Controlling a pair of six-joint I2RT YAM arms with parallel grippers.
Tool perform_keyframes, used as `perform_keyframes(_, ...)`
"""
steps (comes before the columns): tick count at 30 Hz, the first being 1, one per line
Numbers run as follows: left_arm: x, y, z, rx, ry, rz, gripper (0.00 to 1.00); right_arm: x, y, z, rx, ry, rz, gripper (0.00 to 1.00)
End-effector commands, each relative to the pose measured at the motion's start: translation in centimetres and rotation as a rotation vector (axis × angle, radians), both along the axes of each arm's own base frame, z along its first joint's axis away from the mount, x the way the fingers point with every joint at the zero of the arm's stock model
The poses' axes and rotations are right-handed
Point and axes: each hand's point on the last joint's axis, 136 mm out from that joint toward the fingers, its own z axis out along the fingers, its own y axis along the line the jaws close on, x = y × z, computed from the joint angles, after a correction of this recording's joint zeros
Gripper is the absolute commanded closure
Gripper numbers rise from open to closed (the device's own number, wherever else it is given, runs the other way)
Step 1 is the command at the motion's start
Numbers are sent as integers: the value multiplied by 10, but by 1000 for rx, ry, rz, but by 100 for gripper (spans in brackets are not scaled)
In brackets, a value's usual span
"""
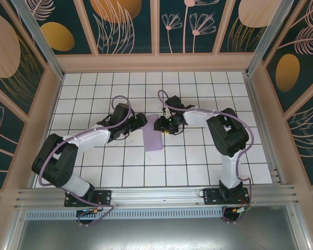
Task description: Fold a paper plane with a square sheet of paper (pick it up from the middle)
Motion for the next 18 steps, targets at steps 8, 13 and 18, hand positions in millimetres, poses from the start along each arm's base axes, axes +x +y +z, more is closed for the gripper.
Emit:
perform_keyframes(8, 5, 35, 7, 52, -41, 79, 1, -30, -66, -115, -404, 94, 2, 48)
perform_keyframes(13, 6, 29, 11, 14, -63, 43, 1, -32, -69, -123, -426, 108, -1, 48)
perform_keyframes(18, 6, 21, 11, -17, -70, 14, 2, -33, -71, -130, -436, 123, -5, 48)
